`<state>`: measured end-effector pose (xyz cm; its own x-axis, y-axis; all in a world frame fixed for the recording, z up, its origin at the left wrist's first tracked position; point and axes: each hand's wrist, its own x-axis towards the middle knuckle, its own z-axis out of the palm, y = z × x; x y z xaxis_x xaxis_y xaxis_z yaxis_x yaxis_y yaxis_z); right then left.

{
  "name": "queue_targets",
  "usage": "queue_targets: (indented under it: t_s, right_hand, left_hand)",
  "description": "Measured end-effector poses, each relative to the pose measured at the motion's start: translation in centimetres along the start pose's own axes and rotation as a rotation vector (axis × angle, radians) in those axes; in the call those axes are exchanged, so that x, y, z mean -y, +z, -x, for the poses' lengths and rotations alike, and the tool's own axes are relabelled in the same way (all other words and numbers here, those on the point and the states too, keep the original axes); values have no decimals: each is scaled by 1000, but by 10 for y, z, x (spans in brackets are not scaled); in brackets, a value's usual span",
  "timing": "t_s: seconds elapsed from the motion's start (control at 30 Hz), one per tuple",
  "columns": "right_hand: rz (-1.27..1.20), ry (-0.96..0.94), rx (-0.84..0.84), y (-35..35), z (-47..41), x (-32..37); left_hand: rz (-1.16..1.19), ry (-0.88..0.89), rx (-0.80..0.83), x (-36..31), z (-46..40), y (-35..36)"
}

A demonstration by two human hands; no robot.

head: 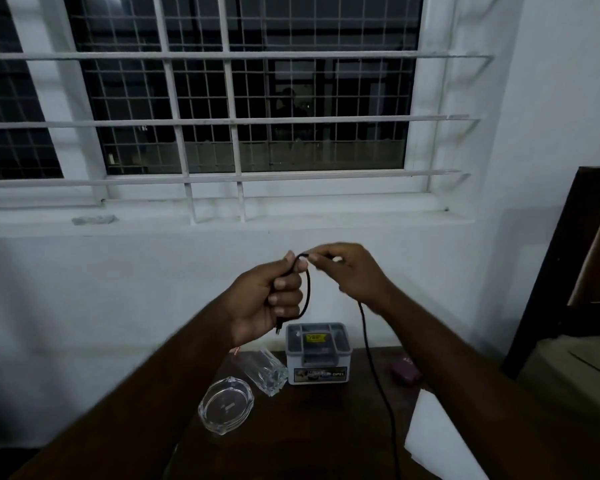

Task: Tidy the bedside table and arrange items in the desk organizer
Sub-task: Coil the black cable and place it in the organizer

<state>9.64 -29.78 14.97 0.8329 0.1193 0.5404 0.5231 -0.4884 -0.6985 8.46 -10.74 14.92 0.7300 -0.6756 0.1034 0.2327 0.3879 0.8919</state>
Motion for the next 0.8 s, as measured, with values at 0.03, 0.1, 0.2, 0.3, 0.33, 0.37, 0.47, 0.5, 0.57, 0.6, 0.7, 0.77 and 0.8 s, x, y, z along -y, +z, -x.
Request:
queue_targets:
  t_s: [0.03, 0.1, 0.2, 0.3, 0.33, 0.37, 0.47, 0.5, 0.57, 0.6, 0.7, 0.77, 0.8]
  right_hand:
    - [-15, 59, 48, 6, 7, -3]
    - [44, 108, 167, 18, 24, -4]
    - [53, 132, 296, 30, 44, 3]
    - [40, 169, 345, 23, 52, 22]
    - [59, 188, 379, 17, 52, 30]
    - [78, 211, 431, 12, 51, 37]
    - [140, 252, 586, -3, 48, 60]
    - [181, 231, 600, -4, 46, 65]
    - [348, 155, 624, -3, 43, 72]
    - [421, 137, 639, 0, 43, 73]
    - [463, 113, 642, 10, 47, 72]
    - [421, 88, 577, 5, 48, 77]
    - [395, 79, 539, 0, 47, 80]
  left_hand:
    - [70, 36, 15, -5, -2, 3]
    - [155, 131, -44, -12, -8, 5]
    - [117, 262, -279, -13, -17, 1]
    - [-107, 339, -466, -6, -17, -5]
    - [-167, 354, -499, -4, -16, -5]
    - [-192, 370, -514, -2, -15, -5]
    - [-130, 409, -526, 3, -15, 0]
    - [-70, 404, -535, 2, -16, 2]
    - [183, 359, -541, -6, -20, 9]
    - [317, 339, -532, -13, -21, 12]
    - [337, 368, -529, -30, -23, 14]
    - [129, 401, -576, -28, -20, 12]
    - [-21, 413, -610, -24, -16, 11]
